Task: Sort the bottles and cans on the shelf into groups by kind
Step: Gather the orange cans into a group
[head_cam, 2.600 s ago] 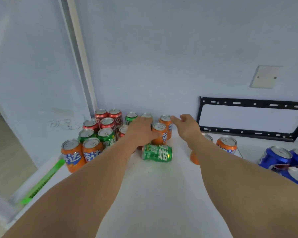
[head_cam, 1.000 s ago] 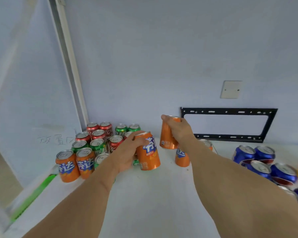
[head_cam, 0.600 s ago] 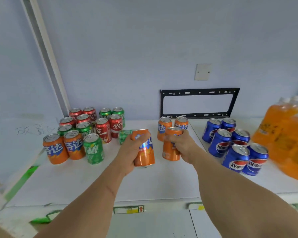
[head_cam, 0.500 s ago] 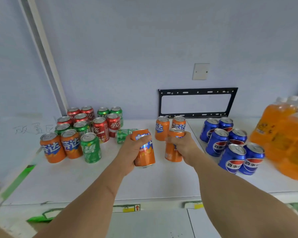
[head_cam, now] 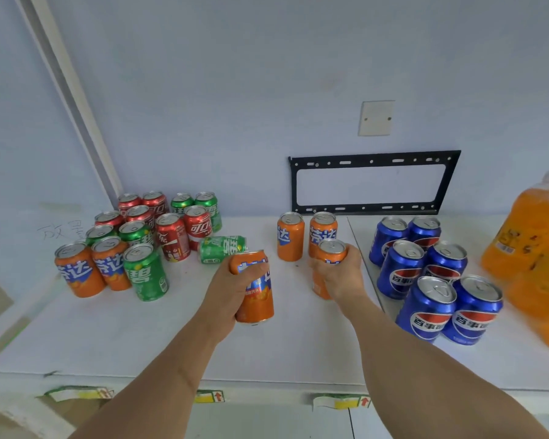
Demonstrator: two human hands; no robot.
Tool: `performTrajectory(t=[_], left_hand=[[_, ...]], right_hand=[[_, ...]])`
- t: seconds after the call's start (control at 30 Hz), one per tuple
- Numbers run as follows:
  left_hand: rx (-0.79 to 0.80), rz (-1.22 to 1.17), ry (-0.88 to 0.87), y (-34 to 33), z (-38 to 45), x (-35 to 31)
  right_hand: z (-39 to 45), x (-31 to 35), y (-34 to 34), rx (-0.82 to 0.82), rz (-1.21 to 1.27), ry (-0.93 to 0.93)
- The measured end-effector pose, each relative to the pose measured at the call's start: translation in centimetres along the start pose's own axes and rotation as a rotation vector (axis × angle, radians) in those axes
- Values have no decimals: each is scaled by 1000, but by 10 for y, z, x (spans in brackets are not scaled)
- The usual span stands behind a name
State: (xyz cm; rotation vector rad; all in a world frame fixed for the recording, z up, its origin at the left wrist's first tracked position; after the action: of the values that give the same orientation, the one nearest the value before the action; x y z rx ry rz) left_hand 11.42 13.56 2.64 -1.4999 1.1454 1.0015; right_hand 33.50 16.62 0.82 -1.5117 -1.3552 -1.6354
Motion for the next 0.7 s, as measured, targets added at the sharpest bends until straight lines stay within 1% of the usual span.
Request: performTrajectory(t=[0.17, 0.27, 0.33, 0.4, 0.47, 0.53, 0.6, 0.7], left_hand=[[54, 77, -46, -10, 13, -1], [102, 194, -80, -17, 16, -3], [150, 267, -91, -22, 17, -3], [206, 335, -113, -27, 18, -4], [238, 399, -142, -32, 22, -7], [248, 445, -165, -37, 28, -8], [264, 466, -168, -41, 33, -7], [291, 480, -173, -48, 38, -4]], right_hand=[[2, -9, 4, 25, -30, 19], [-16, -20, 8, -3, -110, -51], [-33, -29, 12, -6, -297, -91], [-49, -33, 16, 4, -573, -67], [-63, -30, 19, 19, -827, 9], [-70, -29, 20, 39, -1007, 146], [-75, -29, 19, 86, -1084, 231], [-80, -33, 18, 149, -1117, 282]])
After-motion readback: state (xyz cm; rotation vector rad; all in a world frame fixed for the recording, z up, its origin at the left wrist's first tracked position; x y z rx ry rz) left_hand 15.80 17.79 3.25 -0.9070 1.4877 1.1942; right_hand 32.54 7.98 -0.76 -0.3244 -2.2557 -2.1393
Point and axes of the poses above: each hand's wrist, its own z-axis towards the middle knuckle, its own y-axis out of the back of the hand, x = y × z, the point moved 2 cm from there along z, towards the middle knuckle, and after that the axes turned 8 degrees about -z, right-handed, at the moved point
